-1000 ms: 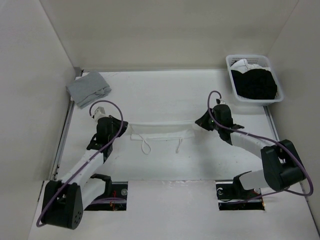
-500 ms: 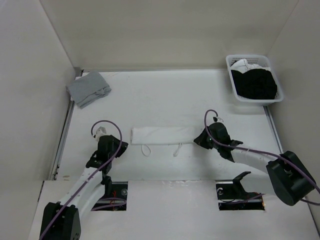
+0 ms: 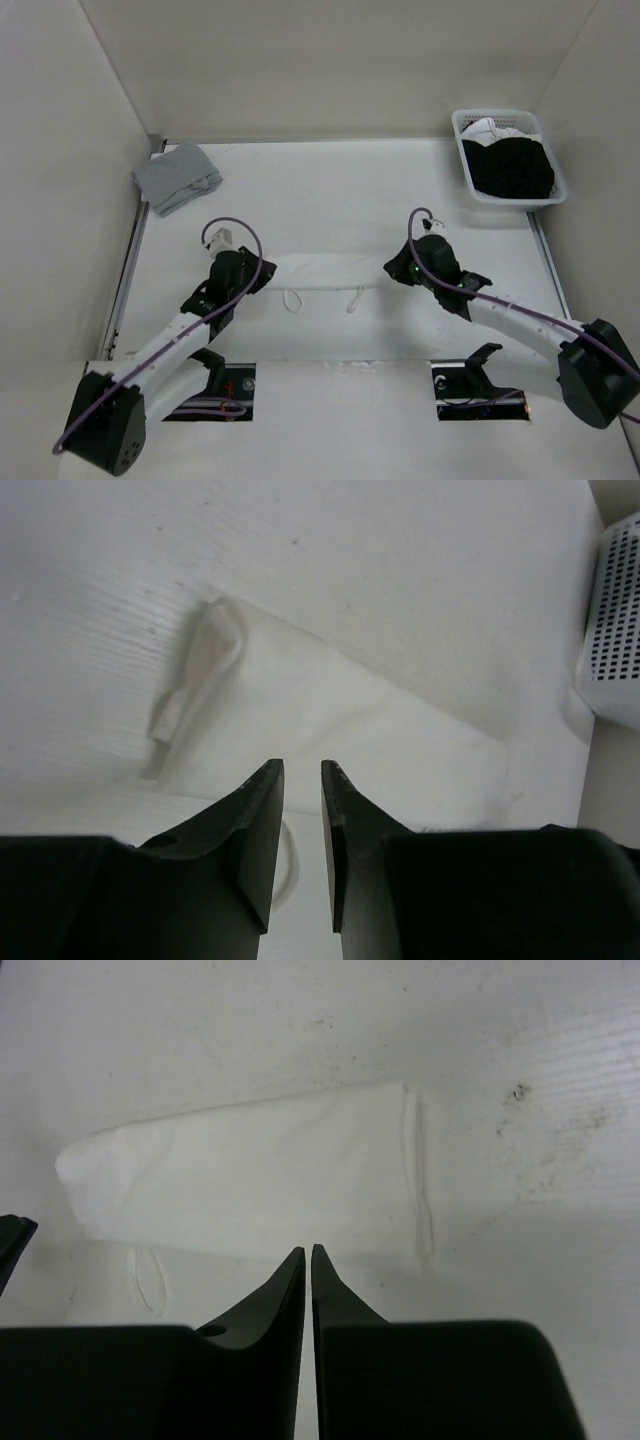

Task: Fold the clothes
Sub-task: Fold the tank top

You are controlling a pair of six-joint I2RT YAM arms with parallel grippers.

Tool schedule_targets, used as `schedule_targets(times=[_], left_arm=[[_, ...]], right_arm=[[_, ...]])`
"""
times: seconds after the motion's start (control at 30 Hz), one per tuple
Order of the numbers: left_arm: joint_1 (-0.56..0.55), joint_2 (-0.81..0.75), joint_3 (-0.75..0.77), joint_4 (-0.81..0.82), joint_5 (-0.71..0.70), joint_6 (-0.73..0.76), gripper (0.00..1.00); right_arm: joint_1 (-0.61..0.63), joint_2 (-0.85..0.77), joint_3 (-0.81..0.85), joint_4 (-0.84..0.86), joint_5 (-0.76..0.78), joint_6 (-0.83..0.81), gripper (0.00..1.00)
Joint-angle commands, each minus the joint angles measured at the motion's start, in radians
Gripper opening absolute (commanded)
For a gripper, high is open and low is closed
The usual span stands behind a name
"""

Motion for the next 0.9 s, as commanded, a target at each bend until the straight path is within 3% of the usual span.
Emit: schedule_targets(times=[0.0, 0.17, 0.3, 0.47, 0.6, 0.67, 0.77, 0.87], left_arm=[[-0.059, 0.147, 0.053, 0.186, -0.082, -0.008, 0.21], [-0.001, 0.383, 0.057, 0.378, -0.082, -0.018, 0.21], [0.087, 0.536, 0.056, 0.498, -0.058, -0.035, 0.20], [0.136, 0.610, 0.039, 0.559, -0.053, -0.031, 0.20], [0.174, 0.571, 0.017, 0.562, -0.006, -0.028, 0.20], [0.174, 0.508, 0.007, 0.549, 0.025, -0.022, 0.20], [0.153, 0.382, -0.006, 0.498, 0.044, -0.014, 0.21], [0.113, 0.278, 0.001, 0.418, 0.036, 0.014, 0.23]], right_arm=[[-0.011, 0.109, 0.054, 0.098, -0.016, -0.040, 0.09], [-0.051, 0.286, 0.055, 0.184, -0.065, -0.013, 0.07], [-0.039, 0.305, 0.002, 0.193, -0.004, 0.039, 0.07], [0.033, 0.266, -0.017, 0.152, 0.006, 0.091, 0.07], [0.093, 0.250, -0.017, 0.121, 0.012, 0.108, 0.09], [0.097, 0.193, -0.032, 0.126, 0.038, 0.111, 0.17], [0.088, 0.115, -0.046, 0.135, 0.050, 0.095, 0.40], [0.051, 0.130, -0.043, 0.149, 0.017, 0.078, 0.56]])
